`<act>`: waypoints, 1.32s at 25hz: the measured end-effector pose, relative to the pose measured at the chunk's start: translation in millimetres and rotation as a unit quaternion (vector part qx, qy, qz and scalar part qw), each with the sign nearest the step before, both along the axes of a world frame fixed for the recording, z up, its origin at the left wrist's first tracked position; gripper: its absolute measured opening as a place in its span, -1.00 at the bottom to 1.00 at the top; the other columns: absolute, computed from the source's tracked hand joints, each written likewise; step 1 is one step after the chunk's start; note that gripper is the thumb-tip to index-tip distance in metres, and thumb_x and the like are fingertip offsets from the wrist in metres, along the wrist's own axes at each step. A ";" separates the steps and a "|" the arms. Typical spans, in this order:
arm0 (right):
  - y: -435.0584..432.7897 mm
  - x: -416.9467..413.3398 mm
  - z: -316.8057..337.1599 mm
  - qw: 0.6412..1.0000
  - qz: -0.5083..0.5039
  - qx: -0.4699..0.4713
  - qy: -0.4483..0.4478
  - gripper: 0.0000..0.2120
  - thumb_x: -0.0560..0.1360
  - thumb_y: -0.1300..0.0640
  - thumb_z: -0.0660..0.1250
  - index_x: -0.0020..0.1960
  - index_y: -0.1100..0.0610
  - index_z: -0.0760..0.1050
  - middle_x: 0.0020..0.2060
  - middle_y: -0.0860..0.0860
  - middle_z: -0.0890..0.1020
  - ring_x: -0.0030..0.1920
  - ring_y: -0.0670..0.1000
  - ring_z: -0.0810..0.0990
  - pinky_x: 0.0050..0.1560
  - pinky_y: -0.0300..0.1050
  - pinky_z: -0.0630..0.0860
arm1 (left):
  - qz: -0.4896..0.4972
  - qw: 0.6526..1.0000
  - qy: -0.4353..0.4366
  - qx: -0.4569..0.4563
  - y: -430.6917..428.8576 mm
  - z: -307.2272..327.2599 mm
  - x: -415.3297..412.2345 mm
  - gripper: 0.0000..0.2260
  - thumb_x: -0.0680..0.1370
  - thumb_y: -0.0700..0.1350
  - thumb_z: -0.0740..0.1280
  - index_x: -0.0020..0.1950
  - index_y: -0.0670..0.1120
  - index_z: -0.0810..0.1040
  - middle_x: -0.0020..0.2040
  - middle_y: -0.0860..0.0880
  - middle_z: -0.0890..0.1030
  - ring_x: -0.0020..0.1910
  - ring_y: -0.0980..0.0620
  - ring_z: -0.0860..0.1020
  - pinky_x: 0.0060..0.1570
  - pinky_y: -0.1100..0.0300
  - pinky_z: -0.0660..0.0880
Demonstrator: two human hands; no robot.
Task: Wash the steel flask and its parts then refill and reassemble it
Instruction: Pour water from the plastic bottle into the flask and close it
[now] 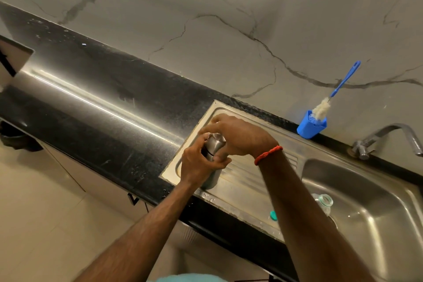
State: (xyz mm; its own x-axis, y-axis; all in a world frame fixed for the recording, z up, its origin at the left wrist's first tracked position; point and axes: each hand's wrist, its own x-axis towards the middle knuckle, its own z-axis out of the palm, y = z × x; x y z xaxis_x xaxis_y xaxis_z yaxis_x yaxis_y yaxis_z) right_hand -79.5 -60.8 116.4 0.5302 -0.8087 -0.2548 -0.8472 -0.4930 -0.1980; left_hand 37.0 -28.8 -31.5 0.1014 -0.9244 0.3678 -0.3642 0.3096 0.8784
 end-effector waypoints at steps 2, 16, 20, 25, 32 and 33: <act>0.0 -1.3 -2.3 0.999 0.025 0.004 -0.022 -0.52 0.37 0.08 0.59 0.26 0.02 0.60 0.10 -0.01 0.64 0.06 0.01 0.61 0.03 -0.17 0.55 | 0.002 1.000 0.006 -0.010 0.6 0.5 -0.8 -0.28 0.28 0.05 0.69 0.35 -0.10 0.53 0.10 0.14 0.60 -0.03 0.33 0.57 -0.01 0.53 0.48; -2.8 -3.1 -38.5 0.955 0.036 -0.286 0.072 -0.51 0.58 -0.36 0.05 0.13 -0.04 0.54 -0.32 -0.08 0.48 -0.33 -0.06 0.50 -0.29 -0.21 0.38 | 0.023 0.999 -0.020 -0.010 -3.3 -9.2 -2.1 -0.52 0.28 0.05 0.68 0.05 -0.12 0.60 -0.10 -0.01 0.71 -0.21 0.11 0.66 -0.18 0.29 0.62; 3.6 5.8 -40.5 0.945 -0.038 -0.317 0.076 -0.51 0.61 -0.32 0.03 0.01 0.00 0.56 -0.36 -0.05 0.48 -0.37 -0.04 0.48 -0.28 -0.18 0.40 | 0.031 0.999 -0.019 -0.009 -2.7 -9.4 -4.9 -0.56 0.28 -0.02 0.69 0.02 -0.13 0.60 -0.10 -0.05 0.71 -0.22 0.11 0.63 -0.20 0.41 0.57; 11.8 13.3 -39.7 0.951 -0.113 -0.270 0.100 -0.41 0.56 -0.42 -0.02 0.18 -0.01 0.50 -0.19 -0.01 0.61 -0.27 -0.03 0.47 -0.24 -0.13 0.36 | 0.013 0.999 -0.038 0.001 -4.4 -9.8 0.0 -0.48 0.27 0.15 0.64 0.04 -0.11 0.59 -0.07 -0.05 0.72 -0.17 0.06 0.68 -0.16 0.32 0.63; 19.2 -37.5 11.6 0.971 -0.159 -0.179 -0.014 -0.25 0.46 -0.54 -0.03 0.47 -0.11 0.29 0.22 0.08 0.62 0.20 0.16 0.60 0.09 0.06 0.50 | -0.027 0.995 -0.091 -0.031 -12.9 22.3 24.3 -0.35 0.41 0.43 0.37 0.34 0.05 0.50 0.07 -0.02 0.71 -0.02 0.05 0.68 -0.08 0.12 0.65; 20.2 -50.4 22.3 0.968 -0.167 -0.183 -0.037 -0.27 0.47 -0.52 0.03 0.46 -0.09 0.33 0.23 0.07 0.62 0.19 0.15 0.60 0.09 0.04 0.50 | -0.005 0.993 -0.098 -0.062 -15.2 31.1 22.9 -0.34 0.45 0.44 0.31 0.34 -0.01 0.52 0.08 -0.04 0.72 -0.01 0.06 0.68 -0.11 0.15 0.63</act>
State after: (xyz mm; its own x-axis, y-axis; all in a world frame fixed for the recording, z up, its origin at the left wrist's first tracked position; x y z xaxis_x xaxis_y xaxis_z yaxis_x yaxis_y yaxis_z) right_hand -129.9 -40.6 138.7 0.2302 -0.9669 0.1103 -0.9613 -0.2436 -0.1287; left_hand 59.9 -44.0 -0.4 0.0087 -0.8714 0.4905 -0.5206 0.4148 0.7462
